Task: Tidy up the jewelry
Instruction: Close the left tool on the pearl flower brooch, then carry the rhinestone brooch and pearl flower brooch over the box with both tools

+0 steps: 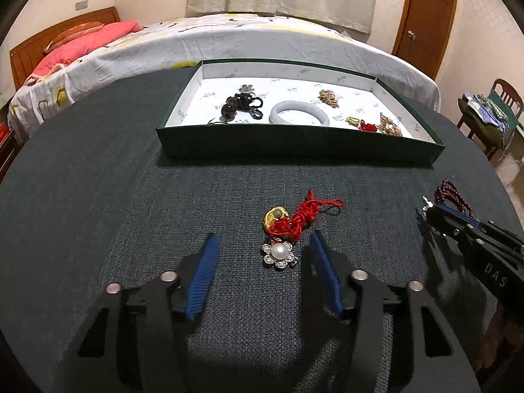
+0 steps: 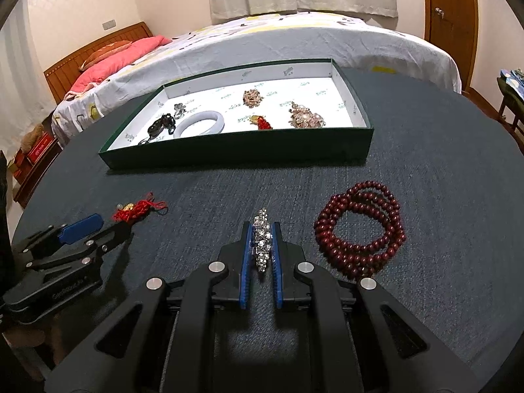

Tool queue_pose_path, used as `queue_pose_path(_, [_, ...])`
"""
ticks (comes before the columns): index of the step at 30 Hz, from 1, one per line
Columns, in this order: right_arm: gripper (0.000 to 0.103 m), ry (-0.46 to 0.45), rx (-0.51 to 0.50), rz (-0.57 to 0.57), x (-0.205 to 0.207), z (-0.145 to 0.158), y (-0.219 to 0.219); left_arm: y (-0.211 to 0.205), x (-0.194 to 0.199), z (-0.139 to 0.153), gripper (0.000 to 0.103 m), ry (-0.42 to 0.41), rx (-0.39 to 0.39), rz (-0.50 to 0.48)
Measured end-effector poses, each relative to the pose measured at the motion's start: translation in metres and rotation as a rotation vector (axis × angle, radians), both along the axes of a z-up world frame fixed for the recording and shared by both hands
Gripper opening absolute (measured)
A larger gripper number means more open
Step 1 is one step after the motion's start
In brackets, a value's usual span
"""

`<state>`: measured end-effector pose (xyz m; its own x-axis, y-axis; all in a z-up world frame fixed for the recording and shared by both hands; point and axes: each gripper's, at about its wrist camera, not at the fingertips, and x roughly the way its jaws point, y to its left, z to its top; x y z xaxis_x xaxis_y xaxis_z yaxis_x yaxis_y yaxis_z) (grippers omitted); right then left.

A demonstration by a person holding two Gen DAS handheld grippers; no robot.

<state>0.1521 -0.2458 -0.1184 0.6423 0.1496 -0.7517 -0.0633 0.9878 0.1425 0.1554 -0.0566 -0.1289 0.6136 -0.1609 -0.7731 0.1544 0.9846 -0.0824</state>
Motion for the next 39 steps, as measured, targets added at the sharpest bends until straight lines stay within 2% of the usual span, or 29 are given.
queue_pose_path(8, [0.012, 0.000, 0.005, 0.002, -0.006, 0.000, 0.001, -0.002, -0.003, 0.001, 0.039, -0.004, 0.011, -0.019])
queue_pose_path(15, [0.012, -0.007, 0.006, 0.004, -0.009, 0.001, 0.001, -0.001, -0.005, 0.001, 0.018, -0.004, -0.004, -0.031])
queue_pose_path(31, [0.012, -0.022, 0.007, 0.008, -0.013, 0.006, 0.004, -0.002, -0.010, 0.002, 0.018, -0.005, -0.031, -0.063])
queue_pose_path(39, [0.012, -0.063, 0.011, 0.008, -0.019, 0.015, 0.004, -0.001, -0.018, 0.014, 0.018, -0.047, -0.025, -0.069])
